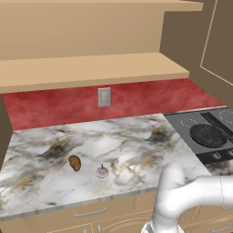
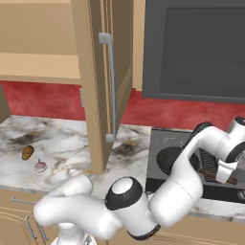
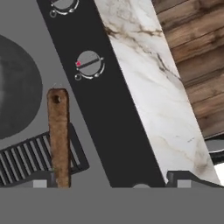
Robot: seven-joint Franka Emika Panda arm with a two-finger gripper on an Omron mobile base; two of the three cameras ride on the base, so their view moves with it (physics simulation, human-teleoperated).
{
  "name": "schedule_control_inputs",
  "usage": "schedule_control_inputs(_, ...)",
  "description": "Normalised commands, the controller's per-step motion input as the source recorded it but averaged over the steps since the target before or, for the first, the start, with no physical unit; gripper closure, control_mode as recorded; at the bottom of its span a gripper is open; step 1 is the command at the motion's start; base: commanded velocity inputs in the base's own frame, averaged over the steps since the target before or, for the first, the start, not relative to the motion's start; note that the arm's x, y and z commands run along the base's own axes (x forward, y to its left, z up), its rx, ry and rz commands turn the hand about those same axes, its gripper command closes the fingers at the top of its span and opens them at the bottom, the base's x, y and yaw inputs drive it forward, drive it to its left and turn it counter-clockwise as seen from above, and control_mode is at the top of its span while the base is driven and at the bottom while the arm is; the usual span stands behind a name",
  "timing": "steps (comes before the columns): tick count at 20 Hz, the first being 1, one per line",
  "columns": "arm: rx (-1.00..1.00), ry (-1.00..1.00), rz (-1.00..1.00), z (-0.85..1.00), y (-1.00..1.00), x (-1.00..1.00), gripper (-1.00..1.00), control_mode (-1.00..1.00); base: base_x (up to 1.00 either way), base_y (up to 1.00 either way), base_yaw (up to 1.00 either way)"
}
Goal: Pick the pan from the cabinet and place it on the stove. Then turn on the stove burner for the pan.
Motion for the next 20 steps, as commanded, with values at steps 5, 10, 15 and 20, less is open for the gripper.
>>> schedule_control_inputs(5,-0.07,-0.07,0.33,0.0,0.23,-0.04,-1.0,-1.0,0.0,0.0,0.0)
schedule_control_inputs(10,-0.06,-0.09,0.32,0.0,0.16,-0.12,-1.0,-1.0,0.0,0.0,0.0)
schedule_control_inputs(15,-0.02,-0.12,0.2,0.05,0.0,-0.32,-1.0,-1.0,0.0,0.0,0.0)
schedule_control_inputs(20,-0.02,-0.13,0.23,0.14,0.0,-0.36,-1.0,-1.0,0.0,0.0,0.0)
